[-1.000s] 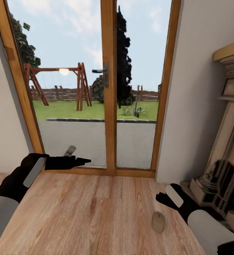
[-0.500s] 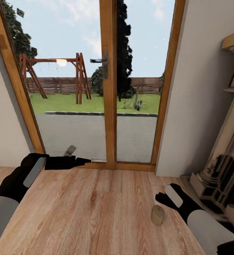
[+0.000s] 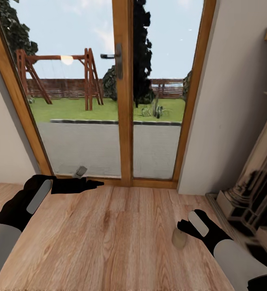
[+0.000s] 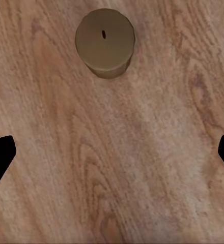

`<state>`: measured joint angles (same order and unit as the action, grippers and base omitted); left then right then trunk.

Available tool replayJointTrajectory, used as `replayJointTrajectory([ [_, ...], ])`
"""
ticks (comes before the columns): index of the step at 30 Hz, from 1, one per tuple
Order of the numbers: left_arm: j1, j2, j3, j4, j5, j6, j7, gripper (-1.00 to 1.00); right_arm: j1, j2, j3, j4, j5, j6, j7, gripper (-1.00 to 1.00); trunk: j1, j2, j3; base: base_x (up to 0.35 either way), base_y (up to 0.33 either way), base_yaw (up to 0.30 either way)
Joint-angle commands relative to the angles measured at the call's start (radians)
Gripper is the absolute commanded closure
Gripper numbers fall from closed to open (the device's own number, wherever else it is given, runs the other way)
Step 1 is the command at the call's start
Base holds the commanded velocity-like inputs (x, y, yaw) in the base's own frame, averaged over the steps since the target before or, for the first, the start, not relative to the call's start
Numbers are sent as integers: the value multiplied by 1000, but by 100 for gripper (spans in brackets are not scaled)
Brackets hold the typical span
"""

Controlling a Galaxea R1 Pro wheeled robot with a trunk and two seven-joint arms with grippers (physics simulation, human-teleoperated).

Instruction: Place each of the two pumpkins and all three candles from the living room inside a cabinet in the living room (use any cabinet), then make sure every cabinet is closed, and position the cauldron so it is next to a table in the living room.

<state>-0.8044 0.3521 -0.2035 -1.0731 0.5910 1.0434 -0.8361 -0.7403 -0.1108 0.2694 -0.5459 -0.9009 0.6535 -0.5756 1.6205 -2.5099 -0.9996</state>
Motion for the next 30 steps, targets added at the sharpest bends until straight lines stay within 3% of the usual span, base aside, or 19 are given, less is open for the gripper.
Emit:
replayJointTrajectory([
  [1, -1, 0, -2, -1, 1, 4, -3, -100, -1, -1, 8, -2, -10, 1, -9, -100, 0, -1, -5, 0, 0, 0],
  [14, -1, 1, -1, -4, 1, 4, -3, -100, -1, 1, 8, -2, -10, 1, -9, -100, 6, -4, -55, 0, 0, 0],
  [25, -1, 1, -1, -5, 1, 4, -3, -100, -1, 2, 8, -2, -10, 1, -9, -100, 6, -4, -55, 3, 0, 0],
  [30, -1, 1, 0, -4, 1, 4, -4, -100, -1, 2, 8, -2, -11, 1, -9, -100, 6, -4, -55, 198, 0, 0],
])
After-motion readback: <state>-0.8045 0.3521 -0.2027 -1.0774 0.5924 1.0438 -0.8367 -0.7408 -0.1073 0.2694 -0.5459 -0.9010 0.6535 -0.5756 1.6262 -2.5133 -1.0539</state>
